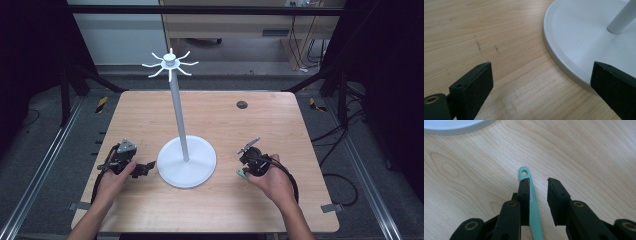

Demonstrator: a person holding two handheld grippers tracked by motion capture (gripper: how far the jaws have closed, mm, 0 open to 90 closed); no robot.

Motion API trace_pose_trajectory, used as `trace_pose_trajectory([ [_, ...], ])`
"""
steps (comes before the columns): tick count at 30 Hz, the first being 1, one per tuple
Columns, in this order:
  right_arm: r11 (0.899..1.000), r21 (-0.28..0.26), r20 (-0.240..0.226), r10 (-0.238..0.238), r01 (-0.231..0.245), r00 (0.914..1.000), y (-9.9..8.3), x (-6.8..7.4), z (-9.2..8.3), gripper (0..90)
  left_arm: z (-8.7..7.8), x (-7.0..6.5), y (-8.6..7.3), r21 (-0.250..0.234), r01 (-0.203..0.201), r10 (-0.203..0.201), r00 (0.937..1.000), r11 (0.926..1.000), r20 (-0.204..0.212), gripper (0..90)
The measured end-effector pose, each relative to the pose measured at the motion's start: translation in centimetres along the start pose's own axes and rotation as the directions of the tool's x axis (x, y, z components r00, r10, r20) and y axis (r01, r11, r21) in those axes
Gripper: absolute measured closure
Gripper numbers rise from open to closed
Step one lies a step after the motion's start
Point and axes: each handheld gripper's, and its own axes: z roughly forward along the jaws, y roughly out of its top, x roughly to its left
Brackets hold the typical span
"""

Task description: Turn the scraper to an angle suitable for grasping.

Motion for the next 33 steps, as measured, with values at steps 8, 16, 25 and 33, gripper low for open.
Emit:
trace_pose_trajectory([
  [8, 0.999, 0.035, -0.018, 0.009, -0.008, 0.9998, 0.3, -0.3, 0.3, 68.5, 0.0, 0.0, 0.0, 0.002, 0.002, -0.002, 1.0, 1.0, 0.003, 4.0],
  [16, 0.998, 0.068, -0.031, 0.017, -0.015, 0.9994, 0.5, -0.7, 0.9, 67.3, 0.0, 0.0, 0.0, 0.001, 0.005, -0.005, 1.0, 1.0, 0.007, 4.1],
  [25, 0.996, 0.092, -0.044, 0.02, -0.016, 0.9988, 0.5, -0.7, 1.8, 67.4, 0.1, 0.0, 0.0, 0.0, 0.005, -0.005, 0.9999, 1.0, 0.009, 4.0],
  [33, 0.994, 0.106, -0.063, 0.013, -0.006, 0.9979, 0.9, -0.2, 2.5, 67.1, 0.1, 0.0, 0.0, 0.0, 0.004, -0.004, 0.9999, 1.0, 0.009, 4.1],
])
